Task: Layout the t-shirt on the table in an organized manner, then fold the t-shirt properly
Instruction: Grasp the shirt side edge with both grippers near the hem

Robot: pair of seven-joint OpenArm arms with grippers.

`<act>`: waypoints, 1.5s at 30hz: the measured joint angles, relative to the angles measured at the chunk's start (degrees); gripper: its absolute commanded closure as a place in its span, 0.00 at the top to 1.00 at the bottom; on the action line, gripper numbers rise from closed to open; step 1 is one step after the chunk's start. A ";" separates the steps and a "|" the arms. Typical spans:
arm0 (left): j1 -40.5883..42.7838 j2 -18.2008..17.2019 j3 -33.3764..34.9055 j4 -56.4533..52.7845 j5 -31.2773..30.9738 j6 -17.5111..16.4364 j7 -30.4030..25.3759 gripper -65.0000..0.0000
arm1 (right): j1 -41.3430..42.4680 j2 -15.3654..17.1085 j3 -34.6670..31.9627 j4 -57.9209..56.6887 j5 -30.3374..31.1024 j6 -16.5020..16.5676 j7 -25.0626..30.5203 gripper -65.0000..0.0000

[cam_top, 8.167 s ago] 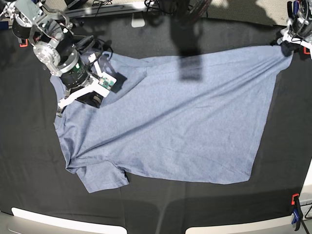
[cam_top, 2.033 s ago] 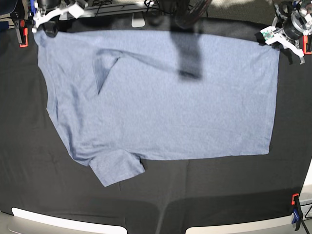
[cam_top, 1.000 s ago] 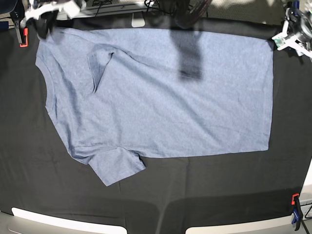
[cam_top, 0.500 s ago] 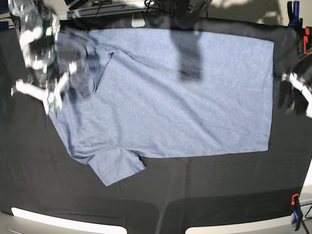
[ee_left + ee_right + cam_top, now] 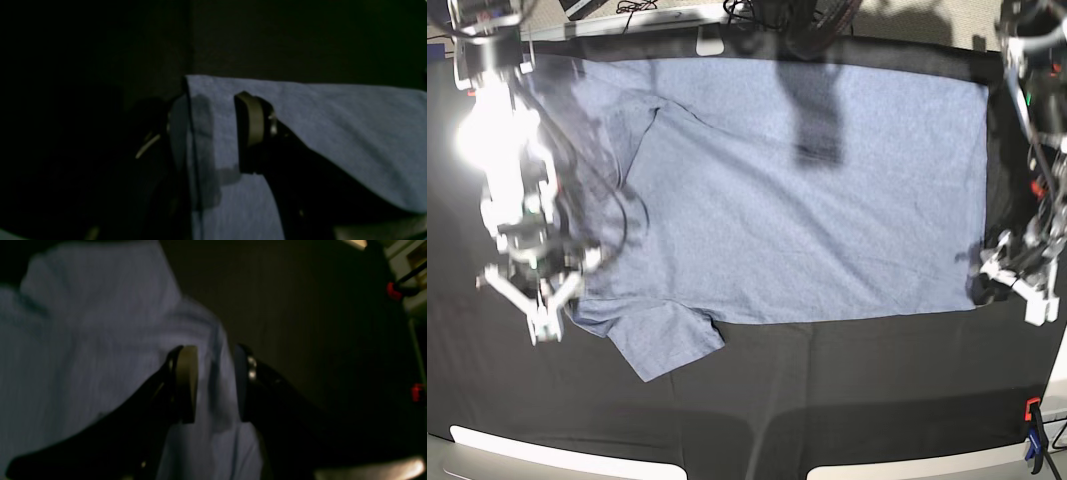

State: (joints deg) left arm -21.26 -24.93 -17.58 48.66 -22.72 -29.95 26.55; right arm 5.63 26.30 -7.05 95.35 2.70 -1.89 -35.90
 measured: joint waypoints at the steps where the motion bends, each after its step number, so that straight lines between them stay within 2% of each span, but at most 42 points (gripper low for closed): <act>1: -1.62 -0.02 0.00 -2.56 0.57 -0.07 -1.31 0.35 | 0.76 -0.42 -0.02 0.00 -1.68 -0.57 0.09 0.28; 5: -7.48 -0.79 -0.11 -12.35 5.20 0.13 -5.84 0.35 | 2.34 -1.20 0.02 0.00 -2.91 -0.90 -2.84 0.28; 9: -11.54 -0.79 -0.09 -20.92 6.14 0.17 -7.30 0.35 | 2.80 -1.38 -0.02 -0.50 -2.23 0.35 -3.17 0.29; 13: -12.61 -0.61 -0.09 -24.00 6.29 -0.17 -7.06 0.35 | 3.10 -1.38 0.00 -0.55 -2.03 0.42 -2.93 0.29; 15: -12.55 -0.76 -0.09 -24.06 6.32 -3.63 -5.03 0.34 | 3.61 -1.40 -0.02 -0.63 -1.95 0.44 -2.95 0.29; 20: -12.26 -0.52 -0.09 -24.06 6.05 -3.74 -3.37 0.33 | 5.27 -1.38 0.00 -0.66 -1.99 0.42 -2.80 0.29; 22: -12.31 -0.33 -0.11 -24.04 5.86 -3.78 -2.14 0.30 | 5.53 -1.38 0.00 -0.66 -0.61 0.50 -2.71 0.37; 25: -12.33 0.57 -0.13 -24.02 5.62 -3.74 -1.09 0.20 | 7.06 -1.38 0.00 -2.75 4.66 4.31 -1.77 0.53; 28: -12.33 1.92 -0.15 -23.91 5.51 -3.74 -1.09 0.13 | 10.67 -1.66 -0.04 -9.20 7.72 5.57 -0.66 0.54; 31: -12.00 2.60 -0.13 -23.93 5.22 -3.82 -1.27 0.00 | 15.93 -1.55 0.04 -18.43 10.97 7.82 -2.12 0.54; 36: -11.41 2.69 -0.15 -23.93 5.16 -4.20 -1.68 0.00 | 26.47 -1.79 0.07 -36.44 14.01 16.20 -6.82 0.54; 41: -11.39 2.58 -0.15 -23.93 5.18 -4.15 -2.23 0.00 | 34.88 -2.23 0.09 -54.40 13.73 23.23 -6.38 0.54; 45: -11.37 2.58 -0.15 -23.93 5.25 -4.17 -2.23 0.00 | 39.67 -3.43 0.09 -65.68 13.25 26.14 -3.89 0.54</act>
State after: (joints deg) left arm -32.62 -22.35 -17.74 24.73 -17.47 -34.13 24.32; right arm 45.30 22.87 -6.96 29.67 15.94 24.25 -39.79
